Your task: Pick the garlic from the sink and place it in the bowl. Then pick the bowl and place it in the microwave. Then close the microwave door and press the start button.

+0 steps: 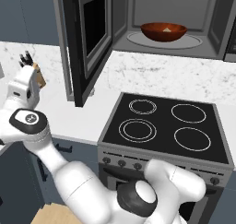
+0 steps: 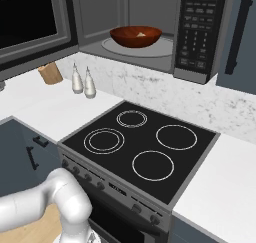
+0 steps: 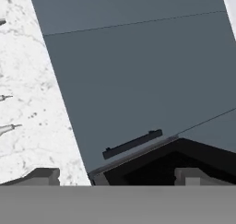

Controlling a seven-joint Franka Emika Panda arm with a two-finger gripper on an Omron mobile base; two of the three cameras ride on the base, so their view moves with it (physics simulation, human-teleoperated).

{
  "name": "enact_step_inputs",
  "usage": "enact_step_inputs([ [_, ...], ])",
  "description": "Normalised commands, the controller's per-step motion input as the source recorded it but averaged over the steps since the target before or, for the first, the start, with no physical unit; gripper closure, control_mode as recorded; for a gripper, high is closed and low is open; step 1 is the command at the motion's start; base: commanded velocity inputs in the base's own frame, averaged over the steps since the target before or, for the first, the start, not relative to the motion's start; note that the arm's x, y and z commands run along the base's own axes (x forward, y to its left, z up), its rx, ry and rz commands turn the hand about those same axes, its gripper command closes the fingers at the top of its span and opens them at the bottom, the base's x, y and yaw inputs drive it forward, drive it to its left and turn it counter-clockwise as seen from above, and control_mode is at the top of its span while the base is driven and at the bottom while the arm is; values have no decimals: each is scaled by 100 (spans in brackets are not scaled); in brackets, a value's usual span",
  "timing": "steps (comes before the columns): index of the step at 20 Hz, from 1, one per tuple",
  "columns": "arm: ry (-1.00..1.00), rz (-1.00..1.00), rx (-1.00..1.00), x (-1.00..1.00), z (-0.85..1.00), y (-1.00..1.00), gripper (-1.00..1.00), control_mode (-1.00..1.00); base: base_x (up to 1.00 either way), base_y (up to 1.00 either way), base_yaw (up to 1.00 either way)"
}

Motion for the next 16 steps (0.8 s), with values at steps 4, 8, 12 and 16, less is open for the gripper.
enact_step_inputs([
  [4, -5, 0, 2, 24, -1, -29, -100, -100, 0, 0, 0],
  [8, -27, 0, 13, -45, 22, -77, -100, -100, 0, 0, 0],
  [12, -39, 0, 21, -39, 34, -100, -100, -100, 0, 0, 0],
  [16, -35, 0, 22, -16, 40, -100, -100, -100, 0, 0, 0],
])
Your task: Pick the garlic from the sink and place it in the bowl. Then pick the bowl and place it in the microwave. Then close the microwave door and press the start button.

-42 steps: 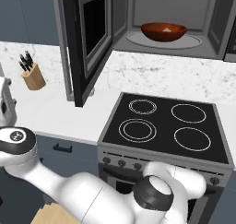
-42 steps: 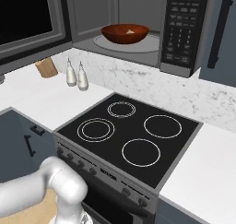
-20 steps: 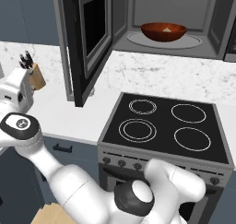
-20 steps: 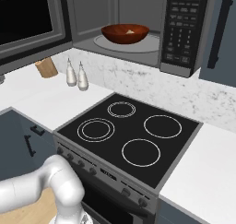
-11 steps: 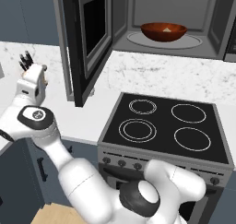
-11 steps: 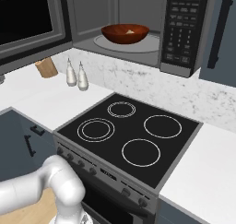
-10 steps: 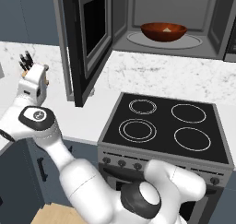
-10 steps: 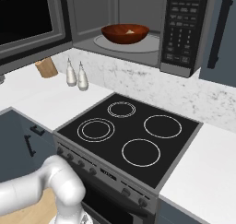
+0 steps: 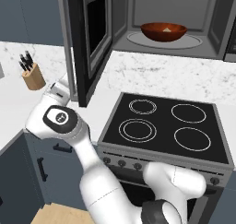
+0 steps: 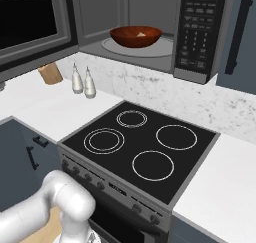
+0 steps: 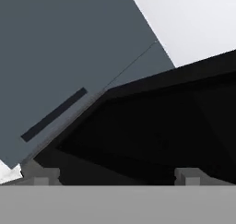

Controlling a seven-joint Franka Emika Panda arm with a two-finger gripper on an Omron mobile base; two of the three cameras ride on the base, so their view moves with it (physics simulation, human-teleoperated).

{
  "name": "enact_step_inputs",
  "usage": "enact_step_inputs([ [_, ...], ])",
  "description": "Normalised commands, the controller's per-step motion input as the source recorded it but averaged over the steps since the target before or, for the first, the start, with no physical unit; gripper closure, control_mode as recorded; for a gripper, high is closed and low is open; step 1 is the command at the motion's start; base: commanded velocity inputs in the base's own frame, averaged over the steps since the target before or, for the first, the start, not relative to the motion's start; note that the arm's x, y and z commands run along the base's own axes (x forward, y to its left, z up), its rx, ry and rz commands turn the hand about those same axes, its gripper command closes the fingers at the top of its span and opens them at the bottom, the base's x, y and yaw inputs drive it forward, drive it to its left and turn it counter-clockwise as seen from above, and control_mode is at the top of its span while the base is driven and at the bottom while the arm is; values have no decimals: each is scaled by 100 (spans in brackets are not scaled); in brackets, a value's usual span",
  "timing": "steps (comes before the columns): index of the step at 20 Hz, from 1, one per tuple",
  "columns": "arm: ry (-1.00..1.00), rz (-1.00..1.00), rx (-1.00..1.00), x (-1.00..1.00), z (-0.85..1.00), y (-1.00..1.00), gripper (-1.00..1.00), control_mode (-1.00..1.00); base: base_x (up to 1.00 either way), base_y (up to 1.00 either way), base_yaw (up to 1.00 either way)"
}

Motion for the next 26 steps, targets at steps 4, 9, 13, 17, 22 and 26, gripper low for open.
enact_step_inputs([
  [4, -34, 0, 25, -26, 47, -100, -100, -100, 0, 0, 0],
  [9, -36, 0, 29, -44, 46, -100, -100, -100, 0, 0, 0],
  [13, -25, 0, 32, -32, 44, -100, -100, -100, 0, 0, 0],
  [17, -18, 0, 33, -18, 39, -100, -100, -100, 0, 0, 0],
  [22, -1, 0, 26, 1, 21, -100, -100, -100, 0, 0, 0],
  [26, 22, 0, 21, 22, 14, -100, -100, -100, 0, 0, 0],
])
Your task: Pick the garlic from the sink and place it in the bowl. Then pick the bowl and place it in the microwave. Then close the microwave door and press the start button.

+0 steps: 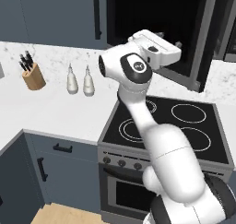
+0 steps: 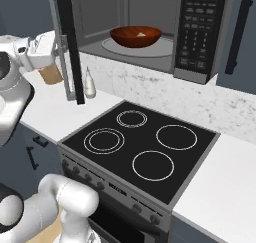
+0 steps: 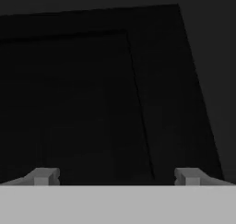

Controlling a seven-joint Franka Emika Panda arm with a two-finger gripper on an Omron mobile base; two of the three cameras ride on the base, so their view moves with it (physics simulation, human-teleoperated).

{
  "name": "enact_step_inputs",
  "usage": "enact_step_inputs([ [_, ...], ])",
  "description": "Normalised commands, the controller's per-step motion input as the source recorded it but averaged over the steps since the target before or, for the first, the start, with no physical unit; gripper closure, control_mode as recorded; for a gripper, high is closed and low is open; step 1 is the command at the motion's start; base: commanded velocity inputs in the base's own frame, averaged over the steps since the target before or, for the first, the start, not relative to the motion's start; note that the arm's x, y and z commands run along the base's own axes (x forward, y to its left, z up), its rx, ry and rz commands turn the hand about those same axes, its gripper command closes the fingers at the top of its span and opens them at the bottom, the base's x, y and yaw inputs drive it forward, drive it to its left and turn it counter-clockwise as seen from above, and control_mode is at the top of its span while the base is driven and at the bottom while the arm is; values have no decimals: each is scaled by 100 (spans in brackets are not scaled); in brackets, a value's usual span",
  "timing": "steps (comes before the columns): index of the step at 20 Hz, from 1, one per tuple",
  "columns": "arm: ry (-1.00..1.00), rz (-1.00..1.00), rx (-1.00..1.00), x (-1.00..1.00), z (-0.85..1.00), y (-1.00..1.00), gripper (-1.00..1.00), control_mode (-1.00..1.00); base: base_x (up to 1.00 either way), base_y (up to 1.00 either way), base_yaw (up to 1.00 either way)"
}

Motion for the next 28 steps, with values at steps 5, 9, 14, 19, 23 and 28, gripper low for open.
enact_step_inputs([
  [5, 18, 2, 16, 38, 1, -92, -100, -100, 0, 0, 0],
  [9, -2, 10, 9, 26, -4, -84, -100, -100, 0, 0, 0],
  [14, 3, 15, 17, 24, 0, -70, -100, -100, 0, 0, 0],
  [19, 8, 15, 12, 37, 2, -51, -100, -100, 0, 0, 0],
  [23, 0, 11, 6, 43, 0, -41, -100, -100, 0, 0, 0],
  [28, 0, 10, 3, 54, -6, -41, -100, -100, 0, 0, 0],
])
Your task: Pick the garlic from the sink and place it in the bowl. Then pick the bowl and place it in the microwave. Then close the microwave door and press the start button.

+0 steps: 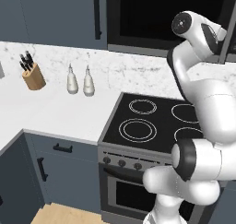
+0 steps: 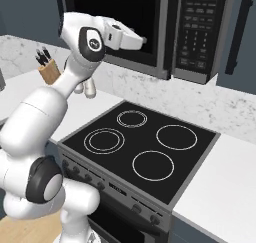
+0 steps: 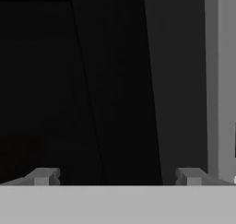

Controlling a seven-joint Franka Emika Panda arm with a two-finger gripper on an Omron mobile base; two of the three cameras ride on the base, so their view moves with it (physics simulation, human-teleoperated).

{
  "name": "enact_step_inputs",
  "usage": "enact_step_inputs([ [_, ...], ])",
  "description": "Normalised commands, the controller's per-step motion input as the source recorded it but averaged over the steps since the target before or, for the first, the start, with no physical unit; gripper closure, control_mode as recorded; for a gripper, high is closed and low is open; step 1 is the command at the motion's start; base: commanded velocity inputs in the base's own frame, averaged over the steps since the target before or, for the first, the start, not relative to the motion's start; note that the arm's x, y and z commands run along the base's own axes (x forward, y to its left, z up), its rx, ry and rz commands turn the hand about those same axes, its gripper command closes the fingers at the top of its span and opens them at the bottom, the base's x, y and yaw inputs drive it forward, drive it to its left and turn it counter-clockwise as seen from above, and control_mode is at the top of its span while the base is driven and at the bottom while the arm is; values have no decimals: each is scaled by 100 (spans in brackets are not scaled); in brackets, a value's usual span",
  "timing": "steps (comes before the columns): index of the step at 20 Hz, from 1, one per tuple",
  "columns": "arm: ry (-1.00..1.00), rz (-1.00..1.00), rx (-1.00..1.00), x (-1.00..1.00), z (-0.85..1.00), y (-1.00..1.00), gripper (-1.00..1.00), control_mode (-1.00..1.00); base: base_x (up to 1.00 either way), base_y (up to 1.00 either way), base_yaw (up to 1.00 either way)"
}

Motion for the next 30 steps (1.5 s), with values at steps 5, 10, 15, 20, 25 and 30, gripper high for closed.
enact_step_inputs([
  [5, 0, 10, 1, 59, -9, -29, -100, -100, 0, 0, 0],
  [10, 0, 10, 1, 73, -11, -22, -100, -100, 0, 0, 0],
  [15, 3, 8, 1, 75, -27, -12, -100, -100, 0, 0, 0],
  [20, 1, 10, 0, -34, -2, 0, -100, -100, 0, 0, 0],
  [25, -7, 9, 0, -99, 2, 19, -100, -100, 0, 0, 0],
  [30, -3, 7, 0, -99, 3, 16, -100, -100, 0, 0, 0],
])
